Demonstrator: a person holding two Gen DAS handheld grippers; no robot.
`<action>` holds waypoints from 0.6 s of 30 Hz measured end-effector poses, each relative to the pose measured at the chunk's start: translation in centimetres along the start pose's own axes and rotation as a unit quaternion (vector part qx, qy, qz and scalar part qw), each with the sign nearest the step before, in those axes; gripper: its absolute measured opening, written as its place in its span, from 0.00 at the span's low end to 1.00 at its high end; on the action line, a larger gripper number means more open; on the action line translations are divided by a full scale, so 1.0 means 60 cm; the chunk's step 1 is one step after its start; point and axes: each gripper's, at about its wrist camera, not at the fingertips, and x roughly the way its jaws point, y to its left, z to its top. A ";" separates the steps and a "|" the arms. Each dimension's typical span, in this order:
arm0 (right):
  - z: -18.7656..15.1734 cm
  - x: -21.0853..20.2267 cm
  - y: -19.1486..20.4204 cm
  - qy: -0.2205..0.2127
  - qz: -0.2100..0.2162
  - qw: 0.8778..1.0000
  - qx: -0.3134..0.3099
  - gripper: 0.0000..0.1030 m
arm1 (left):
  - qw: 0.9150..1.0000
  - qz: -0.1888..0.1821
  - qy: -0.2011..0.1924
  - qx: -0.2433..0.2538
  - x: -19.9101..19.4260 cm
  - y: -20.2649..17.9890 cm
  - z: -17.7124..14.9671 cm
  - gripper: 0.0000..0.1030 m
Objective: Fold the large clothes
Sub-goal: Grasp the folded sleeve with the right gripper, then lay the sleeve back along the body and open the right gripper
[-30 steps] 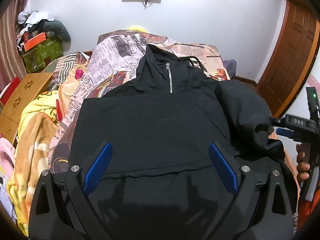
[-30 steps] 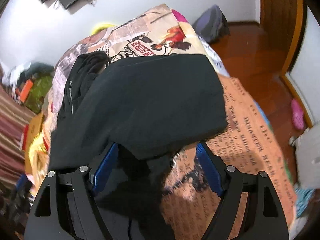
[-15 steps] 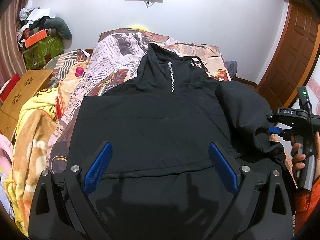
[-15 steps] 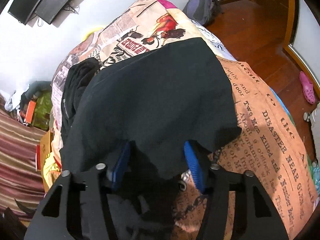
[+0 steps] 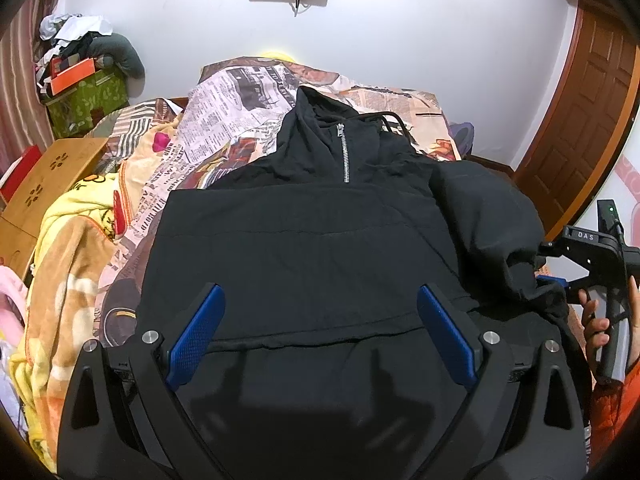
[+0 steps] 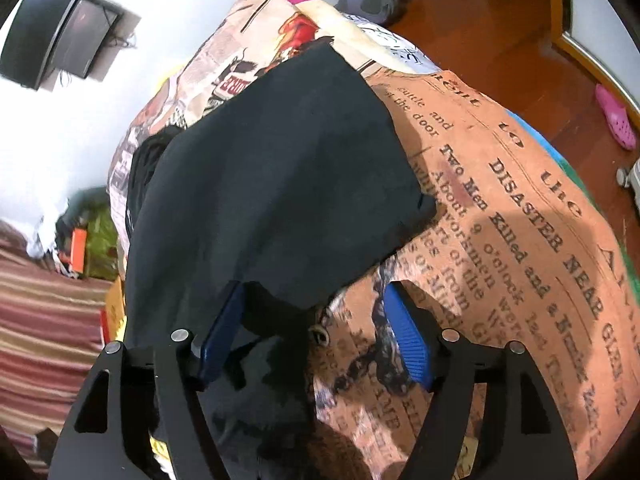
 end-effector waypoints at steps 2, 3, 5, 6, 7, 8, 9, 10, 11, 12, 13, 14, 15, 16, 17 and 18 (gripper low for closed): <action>0.004 0.002 0.008 -0.001 -0.005 1.000 -0.004 0.69 | 1.000 0.001 0.001 -0.002 0.000 0.002 0.000 0.94; 0.006 0.005 0.014 0.000 -0.006 1.000 -0.007 0.69 | 1.000 0.001 0.001 -0.004 0.000 0.003 0.000 0.94; 0.009 0.010 0.025 -0.001 -0.012 1.000 -0.016 0.66 | 1.000 0.002 0.001 -0.007 0.001 0.005 0.001 0.94; 0.010 0.011 0.033 -0.004 -0.020 1.000 -0.024 0.63 | 1.000 0.002 0.000 -0.008 0.000 0.006 0.001 0.94; 0.008 0.011 0.037 -0.007 -0.025 0.999 -0.031 0.60 | 1.000 0.002 0.000 -0.009 0.001 0.006 0.002 0.94; 0.006 0.010 0.042 -0.010 -0.027 0.999 -0.039 0.52 | 1.000 0.003 0.000 -0.009 0.001 0.006 0.002 0.94; 0.004 0.009 0.048 -0.014 -0.031 0.998 -0.049 0.40 | 1.000 0.003 0.000 -0.009 0.000 0.005 0.001 0.94; 0.003 0.007 0.056 -0.017 -0.031 0.997 -0.062 0.35 | 1.000 0.003 0.000 -0.009 0.000 0.005 0.001 0.94; 0.001 0.005 0.062 -0.018 -0.030 0.997 -0.070 0.29 | 1.000 0.003 0.000 -0.008 0.000 0.005 0.001 0.94; 0.000 0.003 0.067 -0.021 -0.033 0.996 -0.075 0.23 | 1.000 0.003 -0.001 -0.008 -0.001 0.005 0.002 0.94; 0.000 0.001 0.072 -0.023 -0.035 0.996 -0.079 0.21 | 1.000 0.003 -0.002 -0.007 -0.003 0.005 0.002 0.94; 0.000 -0.001 0.077 -0.025 -0.042 0.995 -0.083 0.18 | 1.000 0.003 -0.004 -0.007 -0.004 0.006 0.002 0.94; -0.003 -0.005 0.086 -0.029 -0.049 0.994 -0.092 0.17 | 1.000 0.003 -0.006 -0.006 -0.007 0.006 0.002 0.94; -0.003 -0.006 0.096 -0.033 -0.054 0.993 -0.100 0.17 | 1.000 0.004 -0.008 -0.005 -0.009 0.007 0.002 0.94; -0.006 -0.010 0.105 -0.038 -0.057 0.992 -0.109 0.16 | 1.000 0.005 -0.010 -0.005 -0.011 0.007 0.001 0.94; -0.009 -0.016 0.115 -0.046 -0.061 0.990 -0.119 0.15 | 1.000 0.007 -0.012 -0.003 -0.013 0.008 0.001 0.94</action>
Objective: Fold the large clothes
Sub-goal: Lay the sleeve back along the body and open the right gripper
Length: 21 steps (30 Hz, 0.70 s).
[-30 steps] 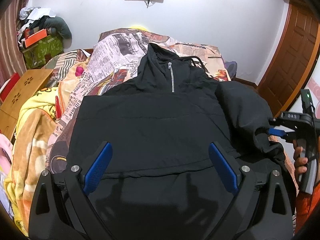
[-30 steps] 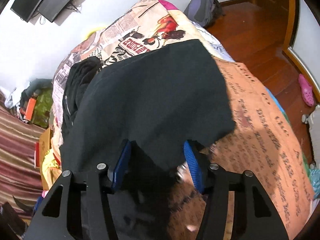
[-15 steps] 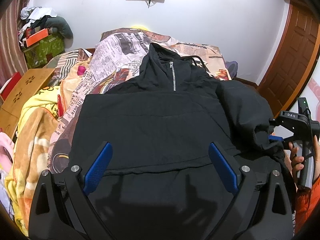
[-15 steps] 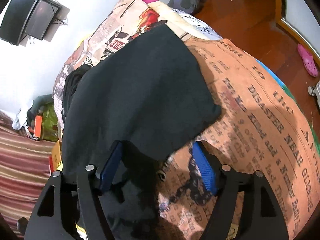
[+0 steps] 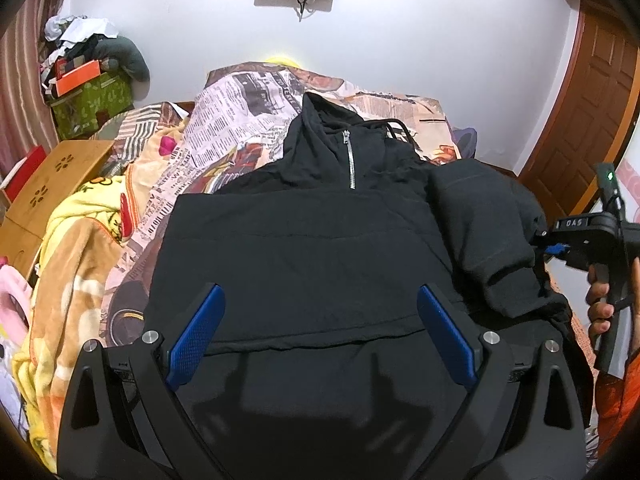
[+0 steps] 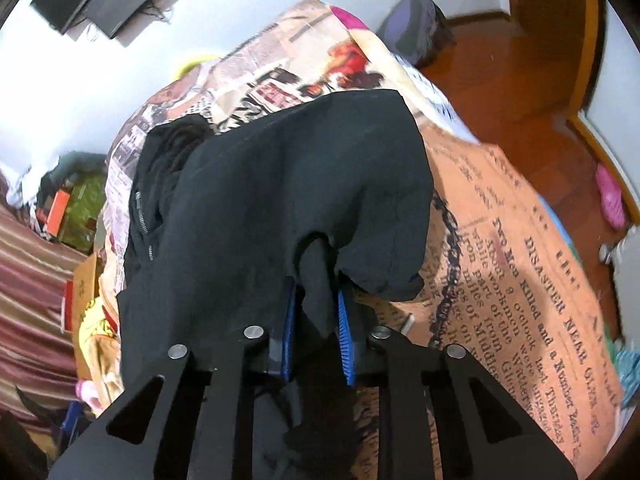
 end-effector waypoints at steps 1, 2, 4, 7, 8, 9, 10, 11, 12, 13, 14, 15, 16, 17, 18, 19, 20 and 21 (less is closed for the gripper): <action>0.001 -0.005 0.011 -0.008 -0.004 1.000 -0.009 0.15 | 1.000 0.001 -0.001 0.001 -0.001 0.001 0.000 0.94; 0.000 -0.012 0.022 -0.018 -0.009 1.000 -0.020 0.15 | 1.000 0.003 -0.003 0.003 -0.003 0.002 -0.001 0.94; -0.006 -0.027 0.048 -0.040 -0.023 0.998 -0.044 0.14 | 1.000 0.003 -0.004 0.003 -0.006 0.006 -0.001 0.94; -0.017 -0.046 0.093 -0.076 -0.051 0.992 -0.090 0.12 | 1.000 0.003 -0.006 0.000 -0.008 0.013 -0.002 0.94; -0.021 -0.055 0.110 -0.091 -0.060 0.988 -0.109 0.12 | 1.000 0.003 -0.006 -0.003 -0.009 0.017 -0.001 0.94; -0.025 -0.064 0.126 -0.106 -0.064 0.984 -0.126 0.12 | 1.000 0.003 -0.007 -0.006 -0.010 0.022 -0.002 0.94; -0.031 -0.075 0.145 -0.121 -0.067 0.980 -0.146 0.12 | 1.000 0.003 -0.008 -0.008 -0.010 0.025 -0.003 0.94; -0.034 -0.082 0.160 -0.130 -0.065 0.976 -0.159 0.12 | 1.000 0.003 -0.008 -0.011 -0.011 0.029 -0.003 0.94; -0.038 -0.091 0.178 -0.138 -0.058 0.973 -0.176 0.12 | 1.000 0.004 -0.009 -0.013 -0.013 0.034 -0.004 0.94; -0.040 -0.093 0.190 -0.140 -0.051 0.971 -0.184 0.12 | 1.000 0.005 -0.010 -0.015 -0.014 0.037 -0.005 0.94; -0.043 -0.096 0.205 -0.140 -0.042 0.970 -0.196 0.12 | 1.000 0.005 -0.011 -0.017 -0.016 0.040 -0.005 0.94; -0.047 -0.096 0.219 -0.138 -0.032 0.968 -0.207 0.12 | 1.000 0.006 -0.012 -0.020 -0.019 0.045 -0.006 0.94; -0.051 -0.095 0.231 -0.136 -0.024 0.966 -0.217 0.12 | 1.000 0.006 -0.014 -0.023 -0.022 0.051 -0.006 0.94; -0.055 -0.093 0.243 -0.135 -0.021 0.965 -0.226 0.12 | 1.000 0.007 -0.015 -0.025 -0.023 0.055 -0.007 0.94; -0.060 -0.088 0.258 -0.133 -0.018 0.962 -0.238 0.12 | 0.999 0.008 -0.017 -0.027 -0.027 0.061 -0.007 0.94; -0.066 -0.084 0.266 -0.131 -0.016 0.960 -0.246 0.12 | 0.999 0.010 -0.018 -0.029 -0.030 0.066 -0.008 0.94; -0.073 -0.076 0.279 -0.127 -0.013 0.958 -0.257 0.12 | 0.999 0.012 -0.020 -0.031 -0.035 0.076 -0.009 0.94; -0.081 -0.067 0.290 -0.119 -0.010 0.956 -0.267 0.12 | 0.999 0.015 -0.021 -0.033 -0.037 0.082 -0.010 0.94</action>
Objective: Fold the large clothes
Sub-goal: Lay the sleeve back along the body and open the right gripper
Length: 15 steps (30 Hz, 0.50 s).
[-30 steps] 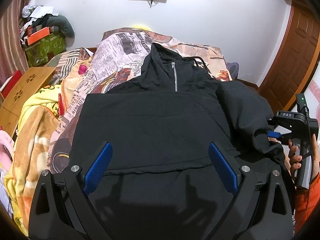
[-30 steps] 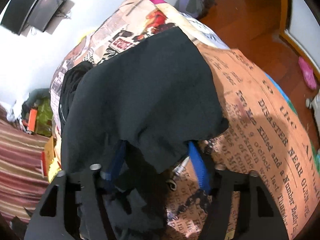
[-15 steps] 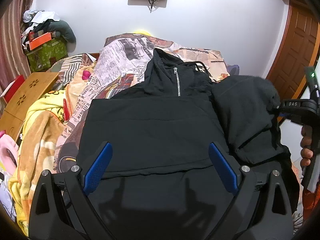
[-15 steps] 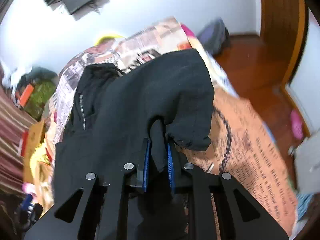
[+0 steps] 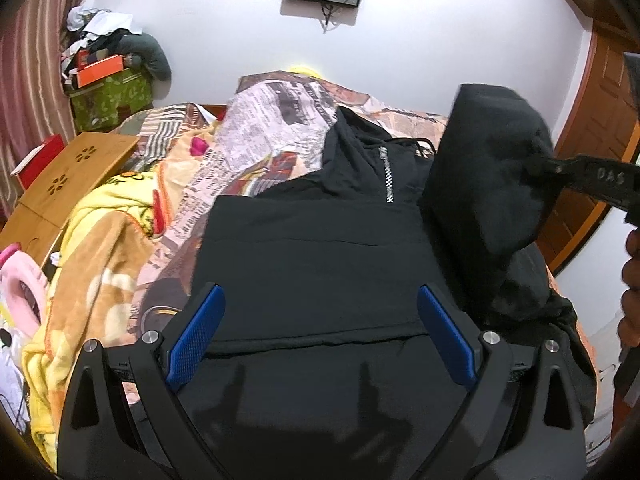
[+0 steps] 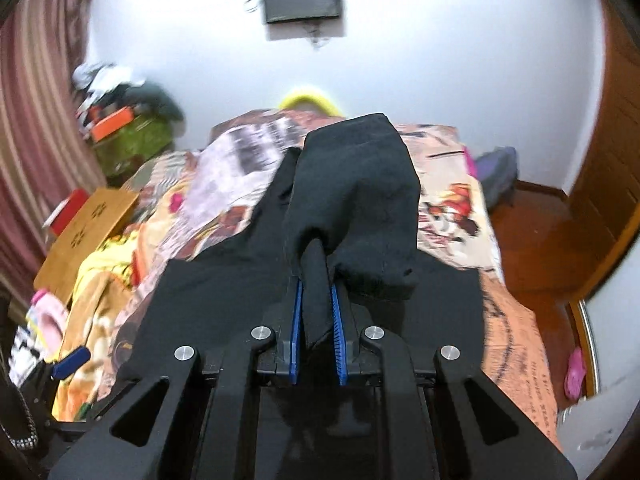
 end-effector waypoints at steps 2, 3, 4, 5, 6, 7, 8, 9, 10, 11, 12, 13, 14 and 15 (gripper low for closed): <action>-0.007 0.013 0.026 0.013 0.013 1.000 -0.013 0.12 | 1.000 0.007 -0.001 -0.003 -0.006 0.018 -0.002 0.94; -0.012 0.028 0.041 0.025 0.022 0.999 -0.021 0.12 | 1.000 0.011 -0.002 -0.005 -0.008 0.025 -0.003 0.94; -0.017 0.037 0.056 0.034 0.028 0.999 -0.028 0.12 | 1.000 0.016 -0.002 -0.006 -0.010 0.033 -0.004 0.94; -0.022 0.049 0.068 0.044 0.033 0.998 -0.035 0.12 | 1.000 0.023 -0.003 -0.006 -0.012 0.042 -0.006 0.94; -0.029 0.064 0.082 0.057 0.040 0.997 -0.044 0.12 | 1.000 0.031 -0.002 -0.007 -0.014 0.054 -0.008 0.94; -0.034 0.069 0.096 0.066 0.044 0.996 -0.051 0.12 | 0.999 0.035 -0.001 -0.010 -0.014 0.063 -0.010 0.94; -0.042 0.081 0.110 0.080 0.049 0.994 -0.062 0.12 | 0.999 0.038 0.000 -0.012 -0.015 0.069 -0.013 0.94; -0.046 0.088 0.120 0.090 0.052 0.992 -0.070 0.14 | 0.999 0.042 0.002 -0.016 -0.015 0.080 -0.016 0.94; -0.054 0.097 0.130 0.103 0.058 0.990 -0.078 0.14 | 0.999 0.047 0.004 -0.020 -0.015 0.091 -0.020 0.94; -0.059 0.102 0.136 0.110 0.063 0.989 -0.082 0.14 | 0.998 0.050 0.006 -0.023 -0.016 0.097 -0.022 0.94; -0.065 0.109 0.142 0.121 0.070 0.986 -0.086 0.15 | 0.998 0.053 0.008 -0.028 -0.016 0.106 -0.025 0.94; -0.070 0.107 0.141 0.129 0.075 0.985 -0.088 0.16 | 0.998 0.056 0.010 -0.032 -0.016 0.113 -0.027 0.94; -0.075 0.112 0.144 0.141 0.085 0.982 -0.090 0.18 | 0.998 0.059 0.013 -0.036 -0.015 0.120 -0.029 0.94; -0.078 0.114 0.146 0.153 0.094 0.979 -0.091 0.22 | 0.997 0.062 0.016 -0.041 -0.013 0.128 -0.032 0.94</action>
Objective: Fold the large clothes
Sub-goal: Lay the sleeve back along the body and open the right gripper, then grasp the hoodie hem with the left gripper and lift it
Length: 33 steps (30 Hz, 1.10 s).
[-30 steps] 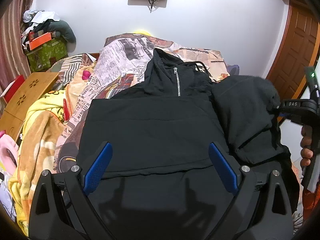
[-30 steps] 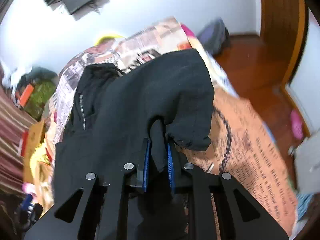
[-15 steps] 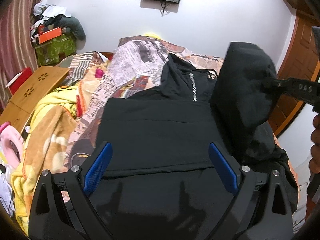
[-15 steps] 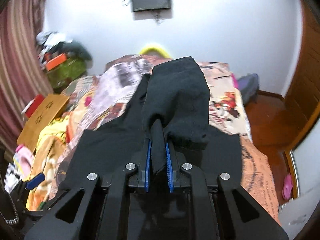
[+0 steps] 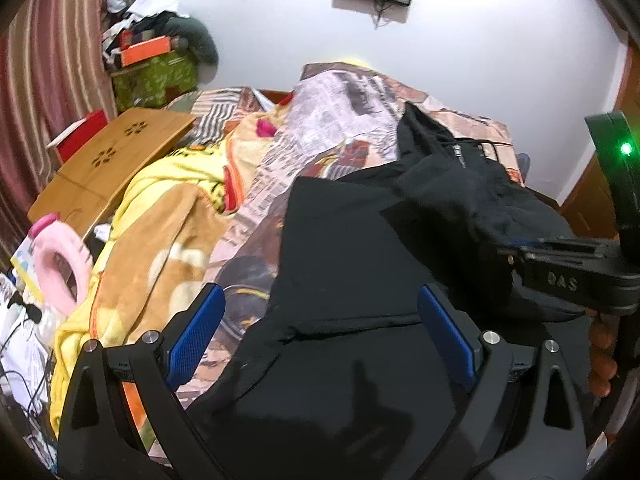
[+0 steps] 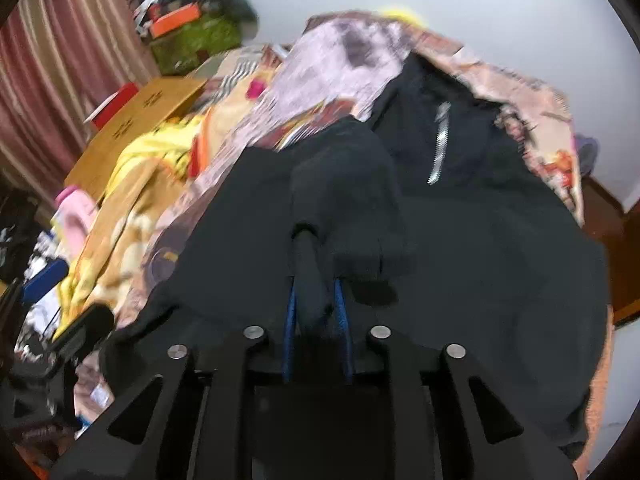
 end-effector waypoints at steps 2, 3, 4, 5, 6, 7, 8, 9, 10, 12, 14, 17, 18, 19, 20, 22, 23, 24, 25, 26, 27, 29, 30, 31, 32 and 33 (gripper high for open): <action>-0.003 -0.001 0.002 0.012 0.010 1.000 -0.003 0.35 | 1.000 0.001 0.006 -0.007 0.004 0.009 -0.003 0.94; -0.004 -0.005 0.005 0.011 0.008 1.000 -0.007 0.44 | 1.000 0.001 0.008 -0.010 0.005 0.011 -0.003 0.94; -0.004 -0.007 0.010 0.010 0.001 1.000 -0.010 0.47 | 1.000 0.000 0.010 -0.012 0.006 0.012 -0.004 0.94; -0.006 -0.019 0.011 -0.004 -0.014 1.000 -0.016 0.48 | 1.000 -0.002 0.011 -0.013 0.007 0.010 -0.004 0.94; -0.008 -0.027 0.013 -0.015 -0.027 0.999 -0.024 0.49 | 1.000 -0.003 0.012 -0.013 0.008 0.007 -0.004 0.94; -0.009 -0.037 0.015 -0.026 -0.042 0.998 -0.035 0.49 | 1.000 -0.005 0.013 -0.012 0.009 0.003 -0.004 0.94; -0.010 -0.049 0.015 -0.037 -0.057 0.997 -0.048 0.49 | 1.000 -0.007 0.014 -0.011 0.010 0.000 -0.003 0.94; -0.014 -0.062 0.013 -0.048 -0.069 0.995 -0.056 0.51 | 1.000 -0.010 0.016 -0.009 0.011 -0.006 -0.002 0.94; -0.016 -0.071 0.010 -0.056 -0.078 0.994 -0.060 0.53 | 1.000 -0.013 0.017 -0.007 0.013 -0.012 -0.001 0.94; -0.023 -0.095 -0.006 -0.077 -0.097 0.991 -0.056 0.63 | 0.999 -0.028 0.022 -0.003 0.017 -0.028 0.000 0.94; -0.027 -0.112 -0.022 -0.092 -0.112 0.988 -0.047 0.64 | 0.999 -0.040 0.028 -0.004 0.022 -0.040 0.000 0.94; -0.036 -0.139 -0.053 -0.110 -0.137 0.984 -0.027 0.64 | 0.997 -0.061 0.048 -0.011 0.040 -0.059 -0.002 0.94; -0.036 -0.144 -0.061 -0.115 -0.142 0.983 -0.020 0.64 | 0.996 -0.065 0.055 -0.015 0.046 -0.063 -0.003 0.94; -0.041 -0.154 -0.076 -0.121 -0.147 0.982 -0.007 0.64 | 0.995 -0.074 0.066 -0.023 0.054 -0.067 -0.005 0.94; -0.044 -0.159 -0.087 -0.124 -0.149 0.981 0.002 0.64 | 0.994 -0.079 0.072 -0.029 0.060 -0.069 -0.006 0.94; -0.051 -0.169 -0.114 -0.129 -0.157 0.979 0.023 0.67 | 0.990 -0.095 0.092 -0.049 0.075 -0.073 -0.010 0.94; -0.055 -0.172 -0.126 -0.130 -0.162 0.978 0.031 0.70 | 0.987 -0.108 0.104 -0.063 0.085 -0.073 -0.013 0.94; -0.060 -0.175 -0.140 -0.131 -0.170 0.976 0.041 0.72 | 0.984 -0.119 0.112 -0.072 0.092 -0.073 -0.015 0.94; -0.066 -0.176 -0.150 -0.132 -0.178 0.974 0.048 0.72 | 0.982 -0.125 0.117 -0.079 0.097 -0.073 -0.016 0.94; -0.070 -0.176 -0.162 -0.131 -0.185 0.972 0.055 0.72 | 0.978 -0.138 0.127 -0.092 0.108 -0.072 -0.017 0.91; -0.075 -0.174 -0.172 -0.129 -0.190 0.971 0.061 0.72 | 0.974 -0.145 0.138 -0.104 0.118 -0.070 -0.019 0.89; -0.085 -0.171 -0.192 -0.121 -0.194 0.971 0.073 0.72 | 0.962 -0.166 0.169 -0.136 0.145 -0.064 -0.023 0.77; -0.089 -0.168 -0.202 -0.116 -0.194 0.971 0.082 0.72 | 0.957 -0.170 0.178 -0.150 0.156 -0.060 -0.025 0.75; -0.092 -0.165 -0.210 -0.112 -0.192 0.971 0.089 0.72 | 0.954 -0.169 0.185 -0.164 0.165 -0.057 -0.027 0.69; -0.097 -0.162 -0.218 -0.108 -0.190 0.971 0.095 0.72 | 0.953 -0.163 0.189 -0.174 0.174 -0.054 -0.028 0.63; -0.100 -0.160 -0.224 -0.104 -0.188 0.971 0.100 0.72 | 0.953 -0.154 0.189 -0.178 0.180 -0.053 -0.027 0.61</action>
